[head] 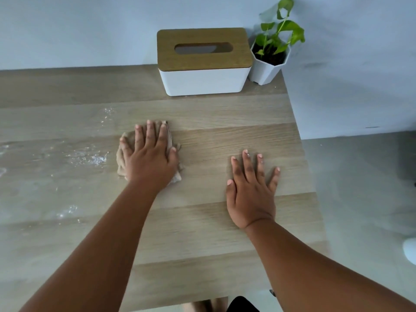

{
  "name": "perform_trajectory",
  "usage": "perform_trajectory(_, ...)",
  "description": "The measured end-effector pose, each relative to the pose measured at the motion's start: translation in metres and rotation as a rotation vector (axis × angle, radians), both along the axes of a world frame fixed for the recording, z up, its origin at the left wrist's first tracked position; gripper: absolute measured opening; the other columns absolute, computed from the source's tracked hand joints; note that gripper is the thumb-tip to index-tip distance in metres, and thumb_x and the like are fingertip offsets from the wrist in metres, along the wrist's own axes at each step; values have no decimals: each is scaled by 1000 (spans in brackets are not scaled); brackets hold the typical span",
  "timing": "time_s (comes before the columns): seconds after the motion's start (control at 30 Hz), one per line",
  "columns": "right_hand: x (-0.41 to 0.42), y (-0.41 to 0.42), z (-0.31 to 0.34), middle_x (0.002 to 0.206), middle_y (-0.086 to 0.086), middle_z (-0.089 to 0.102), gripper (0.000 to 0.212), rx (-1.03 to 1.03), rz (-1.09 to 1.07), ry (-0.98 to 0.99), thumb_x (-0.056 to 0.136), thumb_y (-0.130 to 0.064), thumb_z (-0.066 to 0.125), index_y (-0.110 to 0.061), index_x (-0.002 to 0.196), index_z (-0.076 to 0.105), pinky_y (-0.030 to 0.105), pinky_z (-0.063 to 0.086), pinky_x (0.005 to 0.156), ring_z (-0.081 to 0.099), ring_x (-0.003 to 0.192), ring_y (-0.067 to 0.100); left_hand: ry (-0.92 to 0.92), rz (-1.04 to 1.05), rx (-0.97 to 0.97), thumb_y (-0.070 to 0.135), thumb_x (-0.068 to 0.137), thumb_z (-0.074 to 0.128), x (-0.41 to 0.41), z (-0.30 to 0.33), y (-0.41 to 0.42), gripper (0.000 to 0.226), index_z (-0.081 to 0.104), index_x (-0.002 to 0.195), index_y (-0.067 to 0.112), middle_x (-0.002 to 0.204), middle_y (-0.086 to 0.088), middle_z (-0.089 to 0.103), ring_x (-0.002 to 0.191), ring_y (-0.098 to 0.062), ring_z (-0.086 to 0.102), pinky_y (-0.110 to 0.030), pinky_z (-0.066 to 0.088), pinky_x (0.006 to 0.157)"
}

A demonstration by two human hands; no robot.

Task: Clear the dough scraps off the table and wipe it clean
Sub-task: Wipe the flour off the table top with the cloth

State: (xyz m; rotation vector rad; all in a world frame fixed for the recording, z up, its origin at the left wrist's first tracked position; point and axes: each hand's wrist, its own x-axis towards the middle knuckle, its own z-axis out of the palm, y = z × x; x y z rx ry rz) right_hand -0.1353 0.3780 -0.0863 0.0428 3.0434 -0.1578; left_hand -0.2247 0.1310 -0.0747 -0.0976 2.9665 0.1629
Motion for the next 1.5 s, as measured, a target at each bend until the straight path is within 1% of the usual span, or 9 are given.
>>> perform_trajectory(0.17, -1, 0, 0, 173, -1, 10, 60, 4, 3, -12, 103, -43, 24, -30, 162, 22, 71, 0, 121, 2, 160, 31, -15, -169, -6, 53, 98, 19, -18, 2, 40, 69, 14, 164, 34, 173, -1, 11, 160, -32, 4, -63, -1, 125)
perform_trajectory(0.4, -1, 0, 2, 173, -1, 9, 61, 10, -4, -21, 102, -44, 26, -31, 162, 24, 71, 0, 121, 2, 160, 32, 47, -439, 6, 49, 101, 33, 108, -2, 33, 67, 22, 164, 28, 172, -2, 19, 160, -27, 10, -61, 11, 125)
perform_trajectory(0.5, 0, 0, 2, 174, -1, 7, 61, 6, -6, -24, 102, -44, 25, -31, 162, 22, 71, 0, 121, 1, 160, 32, 69, -433, 23, 47, 99, 39, 143, -3, -1, 68, 26, 163, 27, 171, -1, 22, 159, -22, 14, -61, 15, 124)
perform_trajectory(0.63, 0, 0, 1, 174, -2, 6, 62, 6, -8, -25, 102, -43, 24, -31, 162, 21, 71, 0, 121, 0, 160, 32, 60, -292, 4, 49, 99, 34, 105, 0, -19, 69, 26, 163, 25, 170, -3, 22, 159, -24, 15, -59, 13, 125)
perform_trajectory(0.77, 0, 0, -1, 174, -2, 5, 61, 11, -12, -21, 103, -44, 23, -32, 163, 19, 70, -1, 121, 0, 160, 31, 5, -44, 0, 53, 97, 23, 35, -2, 5, 70, 17, 164, 30, 173, -3, 13, 160, -30, 5, -62, 2, 125)
perform_trajectory(0.9, -2, 1, -3, 174, -3, 6, 62, 19, -19, -28, 102, -46, 21, -32, 162, 19, 70, -1, 121, 0, 160, 31, -28, -60, 11, 52, 95, 22, 17, -1, 46, 72, 16, 164, 31, 173, -3, 8, 160, -32, 0, -65, -4, 123)
perform_trajectory(1.1, -2, 1, 0, 173, -1, 9, 62, 24, -9, -36, 102, -47, 18, -31, 162, 23, 72, 1, 121, 1, 160, 33, -25, -301, 66, 49, 100, 23, 104, 3, 89, 69, 13, 165, 27, 173, -4, 6, 160, -30, -2, -63, -1, 123)
perform_trajectory(1.37, -2, -1, 6, 173, -2, 7, 66, 13, -11, -71, 97, -51, 20, -33, 161, 21, 72, -5, 120, -1, 159, 33, 25, -283, 76, 45, 97, 39, 193, 0, 76, 72, 21, 164, 23, 172, -4, 16, 160, -28, 6, -63, 11, 124)
perform_trajectory(1.5, -1, -1, 8, 173, -1, 13, 67, -19, -8, -57, 96, -50, 28, -30, 160, 29, 71, -5, 120, 2, 159, 33, 52, -250, 84, 45, 99, 43, 222, -1, 55, 70, 26, 163, 23, 171, -3, 19, 160, -26, 10, -62, 16, 124)
